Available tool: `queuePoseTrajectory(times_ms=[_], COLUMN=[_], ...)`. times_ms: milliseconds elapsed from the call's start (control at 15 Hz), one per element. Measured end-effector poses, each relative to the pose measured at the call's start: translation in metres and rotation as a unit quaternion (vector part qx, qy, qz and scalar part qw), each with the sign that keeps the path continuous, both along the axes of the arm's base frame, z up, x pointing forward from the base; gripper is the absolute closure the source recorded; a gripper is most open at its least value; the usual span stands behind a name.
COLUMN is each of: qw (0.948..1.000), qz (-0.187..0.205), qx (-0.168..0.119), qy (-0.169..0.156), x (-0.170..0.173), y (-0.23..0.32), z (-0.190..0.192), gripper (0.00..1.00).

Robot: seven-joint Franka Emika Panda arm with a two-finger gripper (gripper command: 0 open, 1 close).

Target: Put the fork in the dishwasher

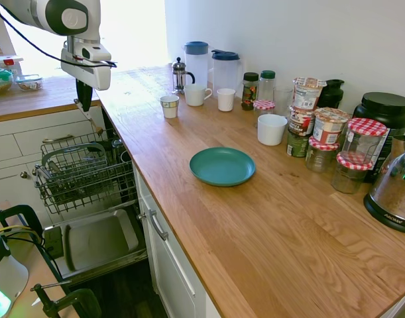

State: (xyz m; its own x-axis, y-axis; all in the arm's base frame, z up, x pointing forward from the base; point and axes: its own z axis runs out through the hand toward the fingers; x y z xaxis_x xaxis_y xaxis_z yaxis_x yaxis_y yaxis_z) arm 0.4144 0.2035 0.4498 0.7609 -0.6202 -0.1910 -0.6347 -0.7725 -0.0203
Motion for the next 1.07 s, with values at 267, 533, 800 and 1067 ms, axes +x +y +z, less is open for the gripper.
queuePoseTrajectory(times_ms=[267, 533, 800, 1067], qw=[0.9993, 0.9948, 0.9856, 0.9822], qz=[0.0, -0.063, -0.122, -0.135], qx=[-0.031, -0.079, -0.116, -0.13], qy=[0.023, 0.014, -0.012, -0.002], x=[-0.041, -0.062, -0.04, -0.043], y=[0.063, 0.115, 0.141, 0.165], z=[-0.007, -0.034, -0.083, -0.117], gripper=[1.0, 1.0, 1.0, 1.0])
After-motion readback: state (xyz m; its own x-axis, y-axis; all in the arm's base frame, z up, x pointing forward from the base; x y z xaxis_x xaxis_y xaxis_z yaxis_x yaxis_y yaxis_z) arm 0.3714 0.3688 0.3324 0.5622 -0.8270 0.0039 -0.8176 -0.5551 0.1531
